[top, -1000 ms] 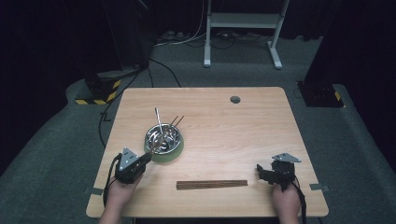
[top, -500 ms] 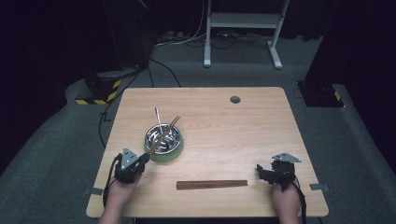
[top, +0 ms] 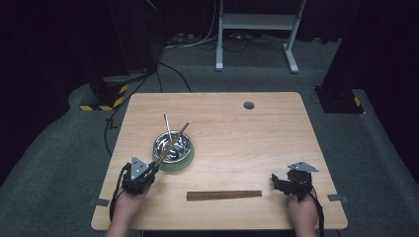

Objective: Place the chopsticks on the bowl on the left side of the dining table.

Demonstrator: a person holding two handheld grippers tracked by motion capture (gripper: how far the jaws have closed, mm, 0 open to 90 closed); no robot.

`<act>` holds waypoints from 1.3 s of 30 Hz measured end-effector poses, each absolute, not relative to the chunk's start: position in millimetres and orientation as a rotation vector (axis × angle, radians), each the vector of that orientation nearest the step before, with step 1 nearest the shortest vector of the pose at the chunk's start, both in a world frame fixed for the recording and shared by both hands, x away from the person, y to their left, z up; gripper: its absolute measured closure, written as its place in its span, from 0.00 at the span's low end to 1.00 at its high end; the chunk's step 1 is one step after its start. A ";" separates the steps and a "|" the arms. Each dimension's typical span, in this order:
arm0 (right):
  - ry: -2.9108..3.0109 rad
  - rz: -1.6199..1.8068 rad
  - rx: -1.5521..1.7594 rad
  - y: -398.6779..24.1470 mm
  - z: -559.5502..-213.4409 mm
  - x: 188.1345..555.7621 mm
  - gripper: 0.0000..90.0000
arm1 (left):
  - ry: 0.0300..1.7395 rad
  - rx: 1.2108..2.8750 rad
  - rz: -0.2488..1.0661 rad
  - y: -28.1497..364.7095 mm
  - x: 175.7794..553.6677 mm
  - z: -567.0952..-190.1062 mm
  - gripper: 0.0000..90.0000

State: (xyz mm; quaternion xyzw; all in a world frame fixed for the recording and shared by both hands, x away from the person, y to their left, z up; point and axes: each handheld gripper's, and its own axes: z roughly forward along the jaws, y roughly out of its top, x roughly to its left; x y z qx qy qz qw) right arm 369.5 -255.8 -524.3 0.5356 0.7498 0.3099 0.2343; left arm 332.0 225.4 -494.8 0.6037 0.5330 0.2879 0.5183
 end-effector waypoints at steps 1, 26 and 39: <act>2.058 0.851 1.470 -255.8 -524.3 369.5 0.16 | 1.272 1.437 0.688 225.0 332.0 -494.3 0.85; 2.090 0.854 1.468 -255.6 -523.0 370.4 0.15 | 1.329 1.359 0.659 233.5 325.5 -510.0 0.54; 2.092 0.852 1.466 -255.7 -523.0 370.3 0.15 | 1.300 1.366 0.659 235.0 328.9 -515.1 0.71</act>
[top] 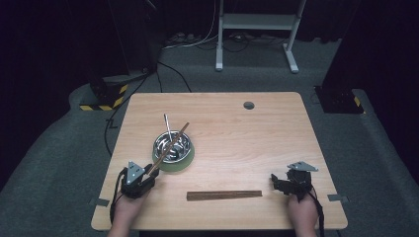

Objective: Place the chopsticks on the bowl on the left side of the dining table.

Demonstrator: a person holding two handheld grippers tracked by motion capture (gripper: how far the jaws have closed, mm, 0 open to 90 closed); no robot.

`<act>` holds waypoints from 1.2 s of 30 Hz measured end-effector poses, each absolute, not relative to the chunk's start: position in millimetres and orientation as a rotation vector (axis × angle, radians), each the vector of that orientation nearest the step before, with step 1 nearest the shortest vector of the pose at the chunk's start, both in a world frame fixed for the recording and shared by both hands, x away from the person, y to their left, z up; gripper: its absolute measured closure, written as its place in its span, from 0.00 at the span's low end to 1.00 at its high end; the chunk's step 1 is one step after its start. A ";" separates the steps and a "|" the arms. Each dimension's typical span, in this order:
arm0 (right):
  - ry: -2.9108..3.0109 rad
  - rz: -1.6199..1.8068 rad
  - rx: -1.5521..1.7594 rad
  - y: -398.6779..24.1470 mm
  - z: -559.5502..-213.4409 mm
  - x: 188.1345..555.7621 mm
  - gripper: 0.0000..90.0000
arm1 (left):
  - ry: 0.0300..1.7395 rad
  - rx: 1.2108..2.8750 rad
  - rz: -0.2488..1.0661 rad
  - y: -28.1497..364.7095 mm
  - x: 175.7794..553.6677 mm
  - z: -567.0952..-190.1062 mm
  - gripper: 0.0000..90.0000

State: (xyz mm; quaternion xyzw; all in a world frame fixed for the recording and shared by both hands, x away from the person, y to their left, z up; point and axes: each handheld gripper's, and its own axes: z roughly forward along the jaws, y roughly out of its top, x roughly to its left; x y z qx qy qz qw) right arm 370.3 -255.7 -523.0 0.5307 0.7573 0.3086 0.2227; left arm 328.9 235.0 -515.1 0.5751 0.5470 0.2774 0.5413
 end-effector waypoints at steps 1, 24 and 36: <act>2.092 0.852 1.466 -255.7 -523.0 370.3 0.15 | 1.296 1.365 0.665 234.4 329.0 -515.0 0.71; 2.076 0.858 1.467 -254.9 -523.8 370.5 0.15 | 1.225 1.410 0.609 226.5 322.9 -513.3 0.85; 2.073 0.860 1.464 -254.8 -524.0 370.5 0.16 | 1.194 1.427 0.579 221.9 319.2 -512.8 0.85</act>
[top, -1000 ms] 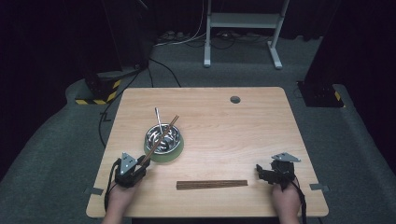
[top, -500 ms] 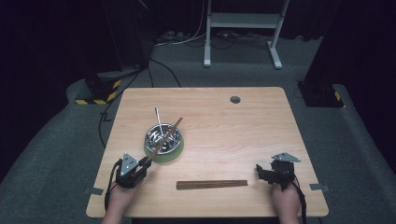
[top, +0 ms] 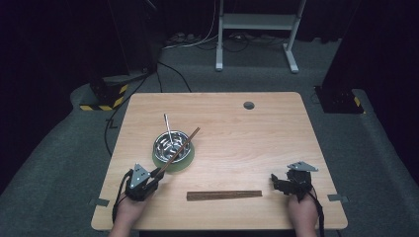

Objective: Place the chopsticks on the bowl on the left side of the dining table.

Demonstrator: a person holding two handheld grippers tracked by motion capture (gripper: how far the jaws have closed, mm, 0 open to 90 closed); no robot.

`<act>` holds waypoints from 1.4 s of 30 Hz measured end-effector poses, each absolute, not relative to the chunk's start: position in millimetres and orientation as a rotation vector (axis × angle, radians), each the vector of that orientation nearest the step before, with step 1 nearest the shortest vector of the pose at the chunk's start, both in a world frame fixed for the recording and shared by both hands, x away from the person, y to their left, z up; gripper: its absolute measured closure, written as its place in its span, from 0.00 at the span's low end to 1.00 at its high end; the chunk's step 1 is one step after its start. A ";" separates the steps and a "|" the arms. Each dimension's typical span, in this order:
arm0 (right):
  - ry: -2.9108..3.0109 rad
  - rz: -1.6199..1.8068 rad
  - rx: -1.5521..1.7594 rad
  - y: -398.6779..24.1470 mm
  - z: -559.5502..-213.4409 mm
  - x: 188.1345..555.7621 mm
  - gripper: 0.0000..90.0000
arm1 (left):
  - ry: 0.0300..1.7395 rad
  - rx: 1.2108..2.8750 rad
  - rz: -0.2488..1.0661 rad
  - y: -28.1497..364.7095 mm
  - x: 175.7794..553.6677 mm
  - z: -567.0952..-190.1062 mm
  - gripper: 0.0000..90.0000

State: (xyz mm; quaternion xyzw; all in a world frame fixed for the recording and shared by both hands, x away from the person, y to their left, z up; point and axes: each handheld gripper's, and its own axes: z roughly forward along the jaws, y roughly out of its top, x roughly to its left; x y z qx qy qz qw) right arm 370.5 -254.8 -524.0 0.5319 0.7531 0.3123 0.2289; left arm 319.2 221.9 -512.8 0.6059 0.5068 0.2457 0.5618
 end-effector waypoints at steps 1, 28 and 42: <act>2.073 0.860 1.463 -254.8 -524.0 370.5 0.16 | 1.200 1.419 0.579 221.9 319.4 -513.0 0.85; 2.082 0.857 1.463 -254.8 -523.5 370.3 0.16 | 1.253 1.420 0.607 238.2 320.8 -515.2 0.66; 2.089 0.853 1.461 -255.2 -523.1 370.1 0.16 | 1.351 1.315 0.668 258.5 328.0 -513.4 0.66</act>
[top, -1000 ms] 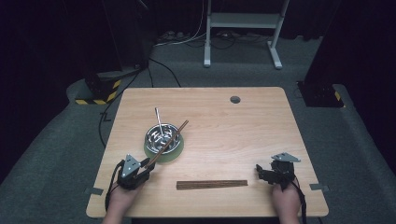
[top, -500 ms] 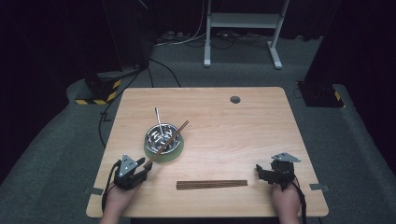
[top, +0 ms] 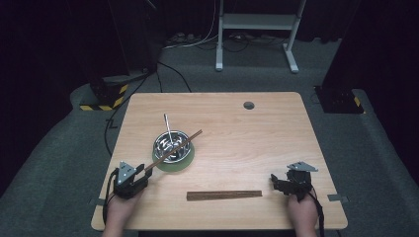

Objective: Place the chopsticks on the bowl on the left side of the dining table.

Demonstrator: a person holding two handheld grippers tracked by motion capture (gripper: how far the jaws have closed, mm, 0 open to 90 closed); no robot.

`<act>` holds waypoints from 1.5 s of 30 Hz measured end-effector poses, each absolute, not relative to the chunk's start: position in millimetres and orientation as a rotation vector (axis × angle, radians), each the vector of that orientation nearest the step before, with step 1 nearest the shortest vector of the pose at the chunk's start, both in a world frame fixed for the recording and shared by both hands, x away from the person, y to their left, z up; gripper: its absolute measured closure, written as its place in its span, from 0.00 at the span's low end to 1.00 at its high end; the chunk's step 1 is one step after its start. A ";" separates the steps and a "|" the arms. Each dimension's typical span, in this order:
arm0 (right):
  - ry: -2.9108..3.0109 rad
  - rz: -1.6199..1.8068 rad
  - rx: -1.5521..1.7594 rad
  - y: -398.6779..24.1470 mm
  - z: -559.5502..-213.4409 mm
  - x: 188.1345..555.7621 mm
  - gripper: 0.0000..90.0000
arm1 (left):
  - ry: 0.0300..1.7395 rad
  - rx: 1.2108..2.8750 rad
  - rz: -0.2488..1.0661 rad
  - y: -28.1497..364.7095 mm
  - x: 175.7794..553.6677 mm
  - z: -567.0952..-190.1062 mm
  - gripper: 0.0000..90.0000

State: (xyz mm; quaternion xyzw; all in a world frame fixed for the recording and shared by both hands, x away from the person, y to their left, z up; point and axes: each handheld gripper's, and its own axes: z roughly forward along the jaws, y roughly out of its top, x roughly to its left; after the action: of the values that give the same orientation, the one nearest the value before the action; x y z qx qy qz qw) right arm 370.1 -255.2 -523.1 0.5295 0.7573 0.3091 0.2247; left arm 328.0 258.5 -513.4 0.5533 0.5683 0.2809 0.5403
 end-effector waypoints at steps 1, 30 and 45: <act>2.090 0.853 1.461 -255.2 -523.1 370.1 0.15 | 1.359 1.314 0.673 260.7 328.6 -512.9 0.66; 2.080 0.854 1.458 -254.1 -523.9 369.4 0.15 | 1.503 1.125 0.694 275.1 365.3 -509.6 0.68; 2.185 1.010 1.231 -174.9 -474.2 390.6 0.21 | 1.522 1.109 0.739 267.9 362.0 -511.5 0.65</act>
State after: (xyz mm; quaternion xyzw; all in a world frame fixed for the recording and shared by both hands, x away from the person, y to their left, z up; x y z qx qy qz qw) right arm 390.6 -174.9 -474.2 0.4444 0.7889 0.3648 0.2171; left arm 362.0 267.9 -511.5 0.4645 0.6377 0.3098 0.5306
